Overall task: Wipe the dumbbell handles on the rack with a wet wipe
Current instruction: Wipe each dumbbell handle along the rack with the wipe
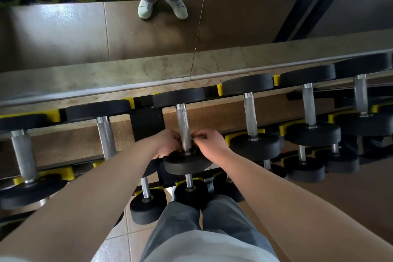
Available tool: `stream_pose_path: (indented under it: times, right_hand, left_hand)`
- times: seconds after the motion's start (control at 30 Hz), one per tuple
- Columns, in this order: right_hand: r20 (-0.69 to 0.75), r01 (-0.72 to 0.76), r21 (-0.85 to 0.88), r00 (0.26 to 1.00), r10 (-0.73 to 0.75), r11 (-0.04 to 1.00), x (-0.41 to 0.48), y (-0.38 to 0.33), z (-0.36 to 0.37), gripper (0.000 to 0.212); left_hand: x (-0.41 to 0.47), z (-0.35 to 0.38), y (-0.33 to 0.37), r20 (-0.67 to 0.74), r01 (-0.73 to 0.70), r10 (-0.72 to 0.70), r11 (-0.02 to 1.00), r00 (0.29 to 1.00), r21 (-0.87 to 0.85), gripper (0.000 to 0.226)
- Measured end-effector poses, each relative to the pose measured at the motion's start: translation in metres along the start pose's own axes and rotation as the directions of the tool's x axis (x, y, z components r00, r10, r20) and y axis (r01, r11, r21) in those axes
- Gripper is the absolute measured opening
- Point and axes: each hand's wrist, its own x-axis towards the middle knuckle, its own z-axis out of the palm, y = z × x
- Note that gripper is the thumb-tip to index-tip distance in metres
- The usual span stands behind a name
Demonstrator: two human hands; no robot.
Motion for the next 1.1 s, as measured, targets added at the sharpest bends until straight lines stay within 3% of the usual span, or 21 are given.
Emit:
stream_pose_path:
  times: [0.1, 0.2, 0.3, 0.37, 0.43, 0.57, 0.67, 0.73, 0.83, 0.9, 1.0, 1.1]
  right_hand:
    - [0.009, 0.004, -0.008, 1.0, -0.004, 1.0, 0.0, 0.0, -0.001, 0.028]
    - [0.015, 0.007, 0.007, 1.0, -0.007, 1.0, 0.0, 0.001, -0.001, 0.028]
    - [0.014, 0.022, -0.002, 1.0, -0.022, 1.0, -0.001, 0.004, -0.001, 0.028]
    - [0.013, 0.022, -0.003, 1.0, -0.022, 1.0, -0.002, 0.006, 0.0, 0.028]
    - [0.017, 0.022, -0.011, 1.0, -0.022, 1.0, -0.003, 0.006, 0.002, 0.027]
    - [0.018, 0.012, -0.019, 1.0, -0.011, 1.0, -0.002, 0.005, 0.002, 0.025]
    - [0.017, 0.003, -0.016, 1.0, -0.002, 1.0, -0.001, 0.005, 0.002, 0.026]
    - [0.018, 0.004, -0.005, 1.0, -0.004, 1.0, -0.001, 0.005, 0.001, 0.025]
    - [0.02, 0.007, 0.007, 1.0, -0.007, 1.0, 0.0, 0.006, 0.0, 0.026]
    - [0.019, -0.002, 0.018, 1.0, 0.002, 1.0, 0.001, 0.007, 0.001, 0.026]
    - [0.016, -0.007, 0.021, 1.0, 0.007, 1.0, 0.001, 0.008, 0.003, 0.026]
    - [0.012, 0.0, -0.001, 1.0, 0.0, 1.0, 0.0, 0.005, 0.002, 0.026]
  left_hand:
    - [0.002, -0.009, 0.006, -0.032, 0.014, -0.016, 0.998, 0.999, -0.067, 0.028]
    - [0.011, -0.024, 0.012, -0.161, -0.059, -0.012, 0.901, 0.987, -0.429, 0.036]
    - [0.018, -0.026, 0.015, -0.241, -0.129, -0.019, 0.804, 0.97, -0.581, 0.035]
    - [0.016, -0.02, 0.012, -0.224, -0.135, -0.015, 0.76, 0.975, -0.636, 0.036]
    - [0.011, -0.014, 0.006, -0.115, -0.082, 0.003, 0.721, 0.993, -0.688, 0.036]
    - [0.003, -0.007, -0.005, 0.028, 0.023, -0.014, 0.939, 1.0, -0.343, 0.028]
    - [0.003, -0.008, -0.004, 0.037, 0.037, -0.028, 0.96, 0.999, -0.279, 0.025]
    - [0.007, -0.013, 0.003, -0.06, 0.008, -0.036, 0.907, 0.998, -0.421, 0.024]
    - [0.024, -0.024, 0.02, -0.254, -0.079, -0.154, 0.692, 0.955, -0.718, 0.02]
    - [0.03, -0.023, 0.024, -0.302, -0.119, -0.184, 0.641, 0.935, -0.758, 0.023]
    - [0.021, -0.014, 0.012, -0.271, -0.084, -0.114, 0.777, 0.956, -0.623, 0.029]
    - [0.009, -0.008, -0.003, -0.09, 0.003, -0.037, 0.937, 0.995, -0.35, 0.036]
